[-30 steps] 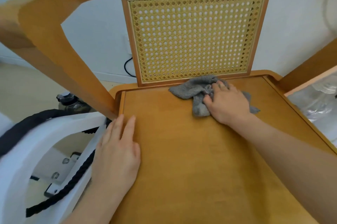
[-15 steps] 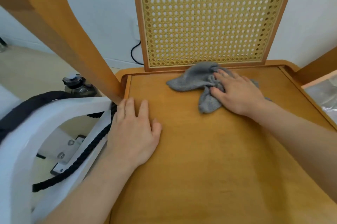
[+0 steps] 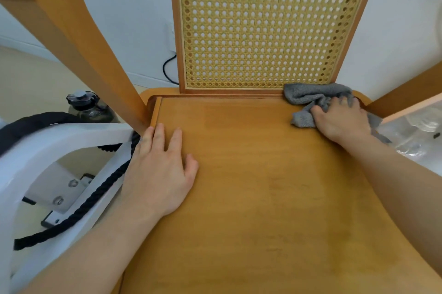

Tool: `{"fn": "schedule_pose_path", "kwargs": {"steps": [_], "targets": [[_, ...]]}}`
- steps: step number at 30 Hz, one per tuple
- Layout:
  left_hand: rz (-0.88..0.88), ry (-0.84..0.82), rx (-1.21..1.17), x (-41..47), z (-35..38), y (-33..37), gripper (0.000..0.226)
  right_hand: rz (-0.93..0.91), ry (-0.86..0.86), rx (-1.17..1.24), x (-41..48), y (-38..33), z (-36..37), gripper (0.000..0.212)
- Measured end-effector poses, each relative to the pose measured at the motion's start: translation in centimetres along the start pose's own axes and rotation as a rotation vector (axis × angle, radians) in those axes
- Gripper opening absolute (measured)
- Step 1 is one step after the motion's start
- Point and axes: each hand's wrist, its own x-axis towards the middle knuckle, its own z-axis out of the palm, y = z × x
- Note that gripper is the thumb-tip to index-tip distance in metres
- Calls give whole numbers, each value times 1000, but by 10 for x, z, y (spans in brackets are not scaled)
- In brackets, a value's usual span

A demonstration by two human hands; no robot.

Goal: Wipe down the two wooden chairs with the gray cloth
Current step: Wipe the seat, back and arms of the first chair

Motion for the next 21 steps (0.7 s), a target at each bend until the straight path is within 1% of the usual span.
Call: {"fn": "schedule_pose_path", "kwargs": {"steps": [4,5,6,7,10,16,21], "targets": [[-7,-2,46,0,-3,3,63,-307,2,28,-25,-16,5,69],[-11,-8,54,-1,-3,4,63,-346,-5,23,-29,-11,5,70],[-11,-13,57,-1,-4,5,63,-346,-16,7,-29,-1,4,73],[-14,-15,54,-1,-5,5,63,-309,-25,-13,-25,11,3,78],[-20,-16,41,1,-4,6,62,-155,-22,-62,-8,40,1,91],[-31,-40,19,3,-4,4,63,-46,-90,20,6,23,-2,91],[-22,-17,9,2,-3,2,62,-82,-89,29,-34,47,-3,86]]}}
